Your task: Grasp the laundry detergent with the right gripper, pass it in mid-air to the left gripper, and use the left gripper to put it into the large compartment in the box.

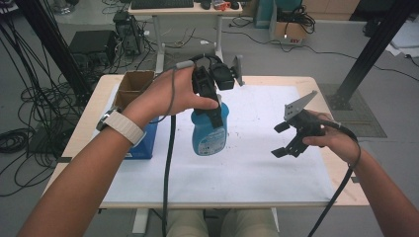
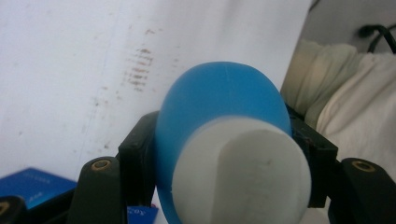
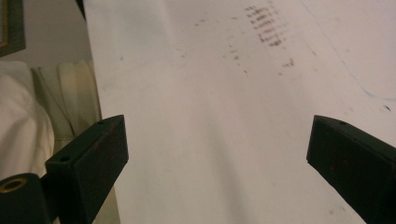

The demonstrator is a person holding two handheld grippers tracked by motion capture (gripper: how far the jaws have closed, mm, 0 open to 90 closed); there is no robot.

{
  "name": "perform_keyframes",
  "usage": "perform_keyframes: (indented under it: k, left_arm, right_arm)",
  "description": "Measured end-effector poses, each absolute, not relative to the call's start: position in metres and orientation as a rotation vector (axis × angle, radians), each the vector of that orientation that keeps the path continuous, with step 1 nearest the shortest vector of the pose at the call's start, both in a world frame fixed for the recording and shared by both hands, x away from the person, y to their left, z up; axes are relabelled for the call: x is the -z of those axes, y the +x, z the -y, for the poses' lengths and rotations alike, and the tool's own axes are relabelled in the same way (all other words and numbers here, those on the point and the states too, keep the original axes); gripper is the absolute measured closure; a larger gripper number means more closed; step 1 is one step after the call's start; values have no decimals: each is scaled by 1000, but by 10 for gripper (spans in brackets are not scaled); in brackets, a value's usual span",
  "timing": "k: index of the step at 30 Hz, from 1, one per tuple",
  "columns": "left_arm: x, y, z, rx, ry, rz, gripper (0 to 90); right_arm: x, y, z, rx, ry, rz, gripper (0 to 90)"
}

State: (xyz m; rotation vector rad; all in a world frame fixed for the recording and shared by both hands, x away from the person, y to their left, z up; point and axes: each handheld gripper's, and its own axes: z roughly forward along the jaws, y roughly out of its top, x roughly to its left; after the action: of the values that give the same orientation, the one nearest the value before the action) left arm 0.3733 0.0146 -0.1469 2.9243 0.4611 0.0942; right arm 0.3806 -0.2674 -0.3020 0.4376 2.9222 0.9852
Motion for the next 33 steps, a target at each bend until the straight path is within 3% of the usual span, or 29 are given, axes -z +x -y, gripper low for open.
perform_keyframes:
  k: [6,20,33]
  left_arm:
    - [132,382,-21,-108,2880,-605,375]
    - [81,405,-45,-163,2708,-1138,376]
    - [39,419,-68,-252,2608,-1380,375]
  right_arm:
    - [295,384,285,-899,523,-2851,64]
    - [305,385,303,-748,602,-2894,51]
    - [310,390,314,-767,723,-2848,46]
